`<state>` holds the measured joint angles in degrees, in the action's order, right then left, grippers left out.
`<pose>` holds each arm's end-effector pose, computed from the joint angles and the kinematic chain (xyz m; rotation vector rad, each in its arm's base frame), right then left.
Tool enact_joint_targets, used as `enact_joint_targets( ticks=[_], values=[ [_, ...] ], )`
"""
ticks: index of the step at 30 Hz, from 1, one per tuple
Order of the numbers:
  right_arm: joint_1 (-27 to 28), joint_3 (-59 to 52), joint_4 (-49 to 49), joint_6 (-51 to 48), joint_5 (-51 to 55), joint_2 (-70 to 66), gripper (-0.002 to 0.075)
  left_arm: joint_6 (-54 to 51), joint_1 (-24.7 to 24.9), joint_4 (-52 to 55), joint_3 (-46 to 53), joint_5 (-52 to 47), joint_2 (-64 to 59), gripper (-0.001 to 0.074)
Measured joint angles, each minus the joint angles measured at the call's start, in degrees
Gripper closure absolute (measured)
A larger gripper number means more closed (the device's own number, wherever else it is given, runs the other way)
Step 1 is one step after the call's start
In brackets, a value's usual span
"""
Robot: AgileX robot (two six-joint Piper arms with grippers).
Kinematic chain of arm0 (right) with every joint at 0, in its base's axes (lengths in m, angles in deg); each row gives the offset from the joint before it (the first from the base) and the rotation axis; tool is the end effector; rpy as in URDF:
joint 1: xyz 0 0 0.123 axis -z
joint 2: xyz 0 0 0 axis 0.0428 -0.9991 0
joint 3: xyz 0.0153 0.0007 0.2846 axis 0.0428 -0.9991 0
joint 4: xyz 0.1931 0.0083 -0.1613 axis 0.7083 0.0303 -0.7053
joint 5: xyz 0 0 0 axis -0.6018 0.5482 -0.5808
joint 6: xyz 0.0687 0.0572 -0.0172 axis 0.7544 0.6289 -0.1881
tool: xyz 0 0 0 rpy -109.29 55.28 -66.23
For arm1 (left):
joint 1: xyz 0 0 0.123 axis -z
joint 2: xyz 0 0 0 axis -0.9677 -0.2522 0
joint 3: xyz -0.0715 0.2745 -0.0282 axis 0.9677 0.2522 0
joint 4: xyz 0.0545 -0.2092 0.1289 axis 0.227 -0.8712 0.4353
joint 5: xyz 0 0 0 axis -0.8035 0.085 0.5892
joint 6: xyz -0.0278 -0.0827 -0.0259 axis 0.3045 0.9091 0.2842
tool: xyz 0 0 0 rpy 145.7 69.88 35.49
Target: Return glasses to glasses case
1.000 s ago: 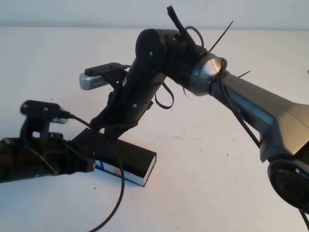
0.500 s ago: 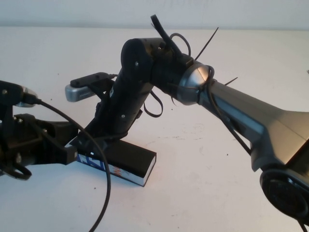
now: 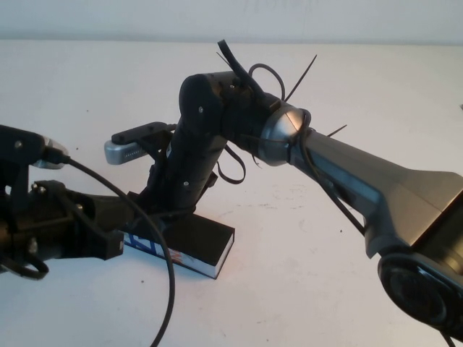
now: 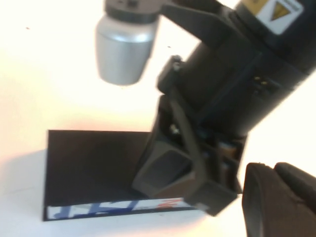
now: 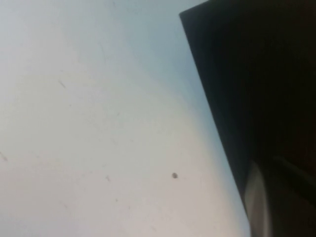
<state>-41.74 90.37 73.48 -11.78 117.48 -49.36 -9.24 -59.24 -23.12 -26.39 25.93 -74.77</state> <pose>0.3408 0.3695 0.2185 -1.2191 2.6658 0.5691 0.1873 -0.0933 0.2654 0.5023 2.1388 -0.6463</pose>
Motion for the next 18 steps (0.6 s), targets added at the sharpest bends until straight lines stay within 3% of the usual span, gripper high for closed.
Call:
enact_joint_targets(
  ticks=[12, 18],
  values=[
    [-0.2, 0.0, -1.2, 1.2, -0.1, 0.6, 0.0737, 2.3, 0.0, 4.0, -3.2, -3.7, 4.2, 0.0736],
    [0.1, 0.0, -8.3, 1.7, -0.1, 8.3, 0.0737, 16.1, 0.0, 19.7, -3.2, -4.3, 19.0, 0.0736]
  ],
)
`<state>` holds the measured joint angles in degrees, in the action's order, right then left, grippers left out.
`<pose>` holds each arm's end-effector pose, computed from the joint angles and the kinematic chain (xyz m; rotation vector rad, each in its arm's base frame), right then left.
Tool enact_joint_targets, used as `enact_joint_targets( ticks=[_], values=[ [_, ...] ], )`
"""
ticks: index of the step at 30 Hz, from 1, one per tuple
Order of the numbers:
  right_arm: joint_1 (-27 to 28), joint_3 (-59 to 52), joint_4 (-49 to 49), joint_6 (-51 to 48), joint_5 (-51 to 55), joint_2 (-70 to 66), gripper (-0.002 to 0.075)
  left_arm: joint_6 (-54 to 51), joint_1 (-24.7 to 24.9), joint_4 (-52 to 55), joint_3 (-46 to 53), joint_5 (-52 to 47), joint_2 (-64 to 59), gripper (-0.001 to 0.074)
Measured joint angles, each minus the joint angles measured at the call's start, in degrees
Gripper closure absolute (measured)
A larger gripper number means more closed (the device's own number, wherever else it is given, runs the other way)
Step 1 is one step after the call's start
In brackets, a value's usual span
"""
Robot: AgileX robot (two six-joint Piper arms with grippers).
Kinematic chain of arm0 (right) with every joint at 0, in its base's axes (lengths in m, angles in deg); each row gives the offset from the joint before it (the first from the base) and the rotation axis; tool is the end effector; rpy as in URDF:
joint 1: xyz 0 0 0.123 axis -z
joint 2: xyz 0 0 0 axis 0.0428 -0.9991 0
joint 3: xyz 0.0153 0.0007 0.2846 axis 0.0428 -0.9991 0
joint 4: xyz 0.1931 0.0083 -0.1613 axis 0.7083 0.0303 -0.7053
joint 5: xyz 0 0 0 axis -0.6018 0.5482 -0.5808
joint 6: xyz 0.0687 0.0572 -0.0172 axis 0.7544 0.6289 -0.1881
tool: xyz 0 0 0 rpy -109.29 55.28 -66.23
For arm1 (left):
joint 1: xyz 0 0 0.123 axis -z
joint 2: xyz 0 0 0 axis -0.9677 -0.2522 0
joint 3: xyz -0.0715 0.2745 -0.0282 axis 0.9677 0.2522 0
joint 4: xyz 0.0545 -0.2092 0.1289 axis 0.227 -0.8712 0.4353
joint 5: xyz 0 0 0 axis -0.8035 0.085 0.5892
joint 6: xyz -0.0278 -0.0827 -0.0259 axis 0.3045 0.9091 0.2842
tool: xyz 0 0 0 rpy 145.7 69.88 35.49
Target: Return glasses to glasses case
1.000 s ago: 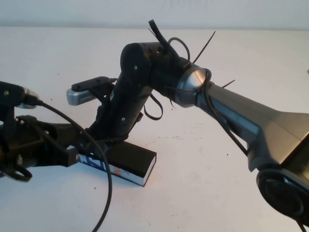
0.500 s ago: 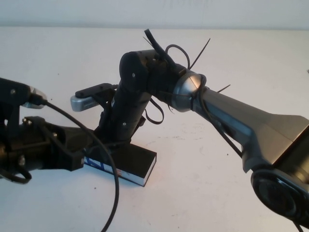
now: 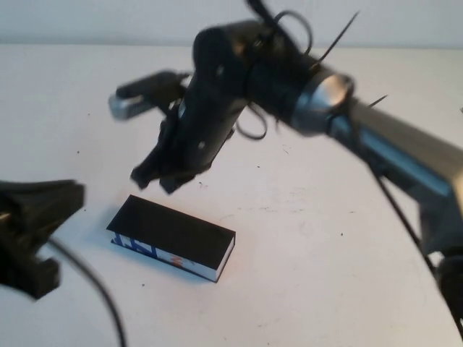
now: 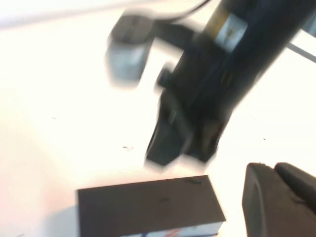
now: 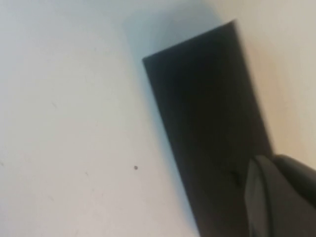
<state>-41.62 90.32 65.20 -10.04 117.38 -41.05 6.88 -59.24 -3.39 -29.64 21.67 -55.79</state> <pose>0.3365 0.3471 0.2868 -1.1664 2.5189 0.4233 0.1304 -0.0724 0.3276 0.5688 1.9142 -0.5195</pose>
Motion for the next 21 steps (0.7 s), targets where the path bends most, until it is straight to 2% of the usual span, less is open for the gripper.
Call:
enact_joint_targets(
  ticks=[5, 8, 12, 17, 21],
  values=[
    [2.6, -0.6, -1.8, 0.9, 0.2, 8.1, 0.0737, 19.3, 0.0, 18.9, 2.3, -0.7, 14.1, 0.0736],
    [3.9, -4.5, -3.1, 1.0, 0.3, 14.0, 0.0737, 25.9, 0.0, 24.2, 6.0, 0.9, 22.6, 0.0736],
    [4.0, -13.4, -6.5, 1.9, 0.5, 23.8, 0.0737, 28.8, 0.0, 25.6, 10.9, 1.9, 30.0, 0.0736],
    [4.0, -30.4, -9.4, 7.0, 0.3, 39.0, 0.0737, 30.4, 0.0, 28.5, 15.4, 3.0, 36.9, 0.0736],
    [4.0, -43.8, -11.3, 12.0, -3.7, 52.7, 0.0737, 30.6, 0.0, 29.4, 19.4, 6.7, 39.7, 0.0736]
  ],
)
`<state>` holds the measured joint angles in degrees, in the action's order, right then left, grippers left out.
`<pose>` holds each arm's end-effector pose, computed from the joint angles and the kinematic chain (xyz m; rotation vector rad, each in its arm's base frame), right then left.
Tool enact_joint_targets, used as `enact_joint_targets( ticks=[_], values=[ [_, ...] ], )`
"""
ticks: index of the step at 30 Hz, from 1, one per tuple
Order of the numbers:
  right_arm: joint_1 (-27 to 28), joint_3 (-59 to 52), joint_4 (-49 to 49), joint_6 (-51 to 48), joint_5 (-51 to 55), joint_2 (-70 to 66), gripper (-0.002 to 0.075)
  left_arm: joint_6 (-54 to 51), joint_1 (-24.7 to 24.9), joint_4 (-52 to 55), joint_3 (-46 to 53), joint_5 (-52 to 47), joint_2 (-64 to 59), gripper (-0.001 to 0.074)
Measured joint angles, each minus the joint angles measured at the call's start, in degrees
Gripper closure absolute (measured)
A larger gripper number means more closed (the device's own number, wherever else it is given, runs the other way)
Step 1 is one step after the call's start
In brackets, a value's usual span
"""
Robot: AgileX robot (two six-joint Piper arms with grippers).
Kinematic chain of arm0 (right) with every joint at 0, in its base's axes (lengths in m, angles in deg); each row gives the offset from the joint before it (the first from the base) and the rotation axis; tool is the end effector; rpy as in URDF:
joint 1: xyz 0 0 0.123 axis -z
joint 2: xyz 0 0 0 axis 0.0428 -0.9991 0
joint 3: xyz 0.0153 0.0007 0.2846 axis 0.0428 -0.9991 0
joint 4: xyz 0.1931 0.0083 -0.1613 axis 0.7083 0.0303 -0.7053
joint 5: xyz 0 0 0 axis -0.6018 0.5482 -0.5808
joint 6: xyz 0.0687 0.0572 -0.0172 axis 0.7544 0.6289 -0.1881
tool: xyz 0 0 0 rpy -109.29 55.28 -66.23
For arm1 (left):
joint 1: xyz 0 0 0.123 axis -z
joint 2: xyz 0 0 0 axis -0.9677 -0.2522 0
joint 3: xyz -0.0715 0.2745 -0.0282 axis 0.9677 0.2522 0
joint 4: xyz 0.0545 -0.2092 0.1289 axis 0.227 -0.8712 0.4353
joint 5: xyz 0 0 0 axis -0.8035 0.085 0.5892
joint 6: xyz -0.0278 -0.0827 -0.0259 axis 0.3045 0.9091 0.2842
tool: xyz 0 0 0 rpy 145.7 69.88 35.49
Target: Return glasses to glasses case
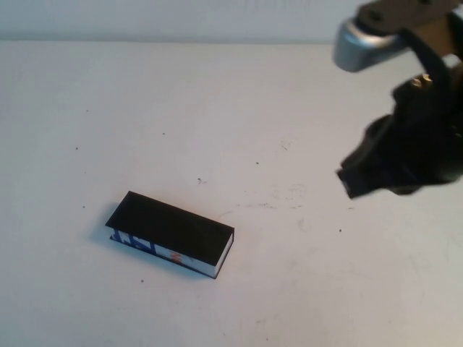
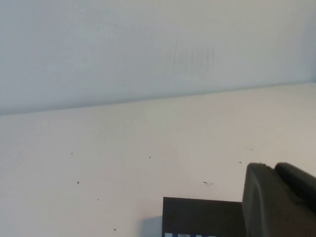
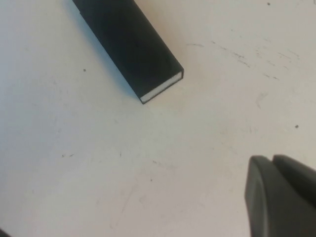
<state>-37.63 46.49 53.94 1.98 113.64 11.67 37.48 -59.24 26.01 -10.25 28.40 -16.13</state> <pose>0.1925 0.1600 0.4106 -0.7644 2.4145 0.2963 0.0339 -0.0201 0.2742 0.2932 1.6261 -0.3228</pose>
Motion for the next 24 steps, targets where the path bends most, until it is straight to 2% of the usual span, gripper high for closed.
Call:
enact_joint_targets(
  ticks=[12, 18, 24],
  values=[
    [0.0, -35.3, -0.6, 4.2, -23.1, 38.2, 0.0737, 0.0, 0.0, 2.5, 18.0, 22.4, 0.1, 0.0736],
    [0.0, -49.3, -0.6, 4.4, -37.2, 54.3, 0.0737, -0.1, 0.0, 3.1, 19.0, 23.9, 0.1, 0.0736],
    [0.0, -57.1, -0.5, 4.4, -42.7, 63.3, 0.0737, -0.1, 0.0, 3.1, 19.0, 23.8, 0.1, 0.0736]
  ],
)
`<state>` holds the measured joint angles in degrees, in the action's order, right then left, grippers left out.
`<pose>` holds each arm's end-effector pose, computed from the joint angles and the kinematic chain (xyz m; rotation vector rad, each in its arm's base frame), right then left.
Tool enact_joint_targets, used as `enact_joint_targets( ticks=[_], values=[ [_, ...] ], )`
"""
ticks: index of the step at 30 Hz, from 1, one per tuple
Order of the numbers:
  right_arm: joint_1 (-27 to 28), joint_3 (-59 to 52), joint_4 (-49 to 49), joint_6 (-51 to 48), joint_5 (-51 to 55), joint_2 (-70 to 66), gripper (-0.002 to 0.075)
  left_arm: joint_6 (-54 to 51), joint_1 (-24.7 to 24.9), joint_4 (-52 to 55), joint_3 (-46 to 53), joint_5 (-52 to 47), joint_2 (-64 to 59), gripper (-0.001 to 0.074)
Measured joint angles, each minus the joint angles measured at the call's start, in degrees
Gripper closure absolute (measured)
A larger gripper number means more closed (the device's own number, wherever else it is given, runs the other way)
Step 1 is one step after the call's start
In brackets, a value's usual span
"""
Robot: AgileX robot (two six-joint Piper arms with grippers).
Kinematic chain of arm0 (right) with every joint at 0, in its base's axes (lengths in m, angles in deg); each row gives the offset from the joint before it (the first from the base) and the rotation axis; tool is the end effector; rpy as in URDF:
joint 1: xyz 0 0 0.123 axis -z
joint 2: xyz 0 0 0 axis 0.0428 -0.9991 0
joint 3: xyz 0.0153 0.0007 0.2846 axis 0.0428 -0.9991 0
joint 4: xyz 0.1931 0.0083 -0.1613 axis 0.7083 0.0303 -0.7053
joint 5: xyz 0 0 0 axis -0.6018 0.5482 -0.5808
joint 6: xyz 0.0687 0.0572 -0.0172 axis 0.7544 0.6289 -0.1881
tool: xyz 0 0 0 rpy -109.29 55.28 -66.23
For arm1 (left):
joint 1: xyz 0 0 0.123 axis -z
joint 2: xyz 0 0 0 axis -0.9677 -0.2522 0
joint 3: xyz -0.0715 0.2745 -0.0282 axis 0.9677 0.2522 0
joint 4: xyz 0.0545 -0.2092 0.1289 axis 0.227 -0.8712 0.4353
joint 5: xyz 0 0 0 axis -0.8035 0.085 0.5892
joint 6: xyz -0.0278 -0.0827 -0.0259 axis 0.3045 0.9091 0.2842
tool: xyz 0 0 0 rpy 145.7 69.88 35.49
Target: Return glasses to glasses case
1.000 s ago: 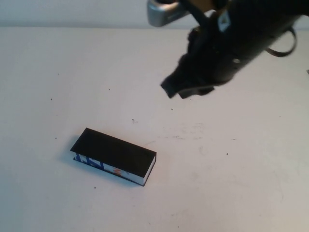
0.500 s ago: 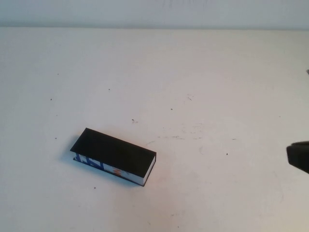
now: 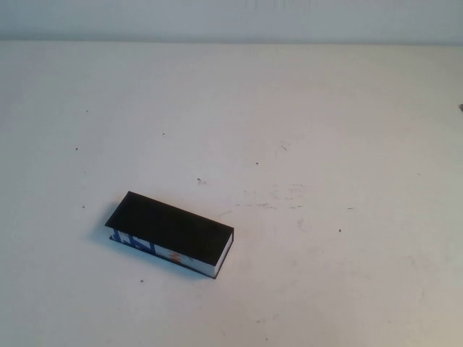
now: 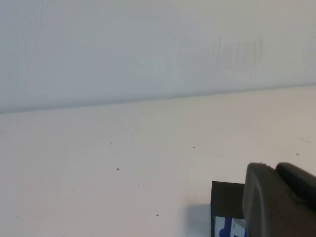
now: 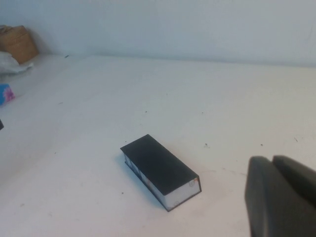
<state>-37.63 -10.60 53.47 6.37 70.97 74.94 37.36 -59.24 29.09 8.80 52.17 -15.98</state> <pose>0.0381 0.0308 0.3084 -0.4590 1.6292 0.6261 0.0583 -0.0173 0.2004 0.2298 1.5576 -0.2181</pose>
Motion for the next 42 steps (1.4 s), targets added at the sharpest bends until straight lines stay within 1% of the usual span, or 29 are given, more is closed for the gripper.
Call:
enact_joint_targets(
  ticks=[11, 15, 17, 19, 21, 23, 27, 29, 31, 34, 42],
  values=[
    [0.0, -4.6, -0.9, 0.0, -0.3, 1.1, 0.0737, 0.0, 0.0, 0.0, 0.0, -0.5, 0.0, 0.0736],
    [0.0, -4.7, -5.9, 0.0, 1.2, 1.1, 0.0737, 0.0, 0.0, 0.0, 0.0, -0.5, 0.0, 0.0736],
    [0.0, -5.3, -9.9, 0.4, 0.9, 1.1, 0.0737, 0.0, 0.0, 0.0, 0.0, -0.5, 0.0, 0.0736],
    [0.5, -6.6, -14.7, 3.7, -0.5, 1.1, 0.0737, 0.0, 0.0, 0.0, 0.0, -0.6, 0.0, 0.0736],
    [4.0, -8.8, -17.9, 8.6, -2.6, 1.1, 0.0737, 0.0, 0.0, 0.0, 0.0, -0.6, 0.0, 0.0736],
    [10.6, -12.0, -18.7, 11.1, -5.9, 1.1, 0.0737, 0.0, 0.0, 0.0, 0.0, -0.6, 0.0, 0.0736],
    [26.4, -20.2, -19.4, 12.8, -18.0, 1.4, 0.0737, 0.0, 0.0, 0.0, 0.0, -0.6, 0.0, 0.0736],
    [32.3, -23.8, -19.5, 13.1, -22.7, 2.5, 0.0737, 0.0, 0.0, 0.0, 0.0, -0.6, 0.0, 0.0736],
    [36.5, -26.0, -19.6, 14.0, -25.2, 4.6, 0.0737, 0.0, 0.0, 0.0, 0.0, -0.6, 0.0, 0.0736],
    [39.2, -26.4, -19.7, 15.5, -25.6, 9.3, 0.0737, 0.0, 0.0, 0.0, 0.0, -0.6, 0.0, 0.0736],
    [39.9, -26.4, -19.7, 17.1, -22.9, 10.8, 0.0737, 0.0, 0.0, 0.0, 0.0, -0.6, 0.0, 0.0736]
  ],
)
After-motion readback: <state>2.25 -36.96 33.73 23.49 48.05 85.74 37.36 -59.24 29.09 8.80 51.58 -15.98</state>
